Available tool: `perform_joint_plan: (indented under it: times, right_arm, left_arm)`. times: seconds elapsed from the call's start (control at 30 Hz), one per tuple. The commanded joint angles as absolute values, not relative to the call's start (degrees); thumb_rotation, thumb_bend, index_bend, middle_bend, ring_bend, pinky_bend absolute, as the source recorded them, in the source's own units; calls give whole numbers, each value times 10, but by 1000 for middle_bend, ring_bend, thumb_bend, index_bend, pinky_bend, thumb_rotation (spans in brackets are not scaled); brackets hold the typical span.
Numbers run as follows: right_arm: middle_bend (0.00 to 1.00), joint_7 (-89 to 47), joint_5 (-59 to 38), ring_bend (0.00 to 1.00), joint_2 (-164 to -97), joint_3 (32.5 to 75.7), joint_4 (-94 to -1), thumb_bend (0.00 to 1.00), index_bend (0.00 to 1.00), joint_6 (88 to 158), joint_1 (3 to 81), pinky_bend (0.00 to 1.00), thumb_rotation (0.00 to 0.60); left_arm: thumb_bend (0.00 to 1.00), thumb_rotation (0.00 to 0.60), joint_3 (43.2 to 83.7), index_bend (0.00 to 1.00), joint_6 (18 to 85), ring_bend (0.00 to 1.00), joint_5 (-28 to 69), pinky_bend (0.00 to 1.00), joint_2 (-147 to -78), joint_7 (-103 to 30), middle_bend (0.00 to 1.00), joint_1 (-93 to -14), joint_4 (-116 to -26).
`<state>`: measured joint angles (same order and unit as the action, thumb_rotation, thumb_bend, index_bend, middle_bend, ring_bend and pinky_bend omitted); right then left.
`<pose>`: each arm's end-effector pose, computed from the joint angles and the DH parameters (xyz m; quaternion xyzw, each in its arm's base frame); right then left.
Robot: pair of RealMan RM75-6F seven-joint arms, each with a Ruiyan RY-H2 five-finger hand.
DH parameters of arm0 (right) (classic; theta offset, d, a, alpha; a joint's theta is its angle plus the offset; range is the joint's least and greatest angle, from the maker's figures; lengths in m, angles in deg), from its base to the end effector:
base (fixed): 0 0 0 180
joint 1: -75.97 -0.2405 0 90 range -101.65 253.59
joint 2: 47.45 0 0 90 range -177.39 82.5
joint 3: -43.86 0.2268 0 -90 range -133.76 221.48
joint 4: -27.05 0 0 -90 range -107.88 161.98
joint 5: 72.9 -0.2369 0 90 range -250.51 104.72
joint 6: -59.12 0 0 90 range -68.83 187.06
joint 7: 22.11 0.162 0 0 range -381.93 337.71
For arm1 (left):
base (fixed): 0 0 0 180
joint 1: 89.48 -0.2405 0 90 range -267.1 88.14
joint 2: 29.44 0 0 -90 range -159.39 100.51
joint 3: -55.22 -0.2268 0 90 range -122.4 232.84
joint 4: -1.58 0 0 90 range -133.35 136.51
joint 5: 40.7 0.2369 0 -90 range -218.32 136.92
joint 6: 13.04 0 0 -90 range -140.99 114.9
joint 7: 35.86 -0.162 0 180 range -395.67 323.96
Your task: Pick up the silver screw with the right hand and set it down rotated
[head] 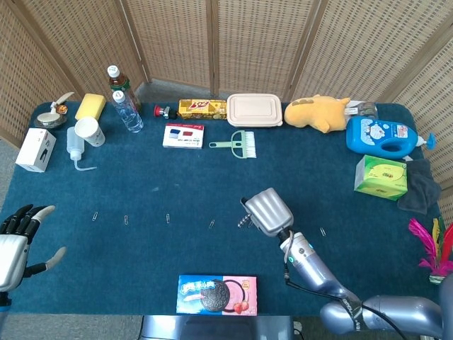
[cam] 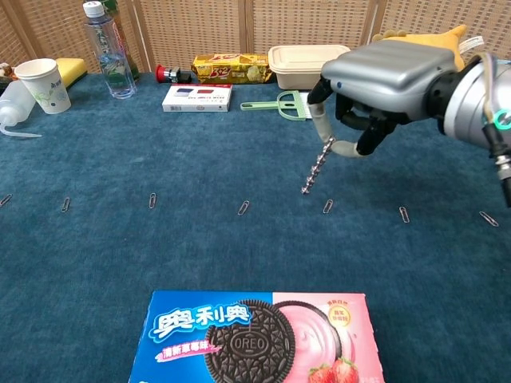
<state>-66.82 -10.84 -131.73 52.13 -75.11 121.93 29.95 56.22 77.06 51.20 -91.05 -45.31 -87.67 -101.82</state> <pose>-0.0540 -0.3033 -0.0319 0.7996 -0.2281 0.3542 0.4280 -0.2488 0.1738 0.1209 -0.6055 -0.3594 -0.4057 0.5828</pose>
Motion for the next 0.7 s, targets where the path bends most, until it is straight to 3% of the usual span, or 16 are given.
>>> perform_joint_plan:
  times: [0.03,0.7]
  right_arm:
    - [937,-671,-111,918,-1324,521,-744,398,719,1215,295,799,600]
    - [937,-676,-113,916,-1351,505,-697,399,708,1213,293,797,600]
  left_arm:
    - [389,457,562,157,771,122,511,192,-911,-452,198,-877,-1017]
    - [389,457,558,151,776,120,509,192,-907,-450,198,-884,-1016]
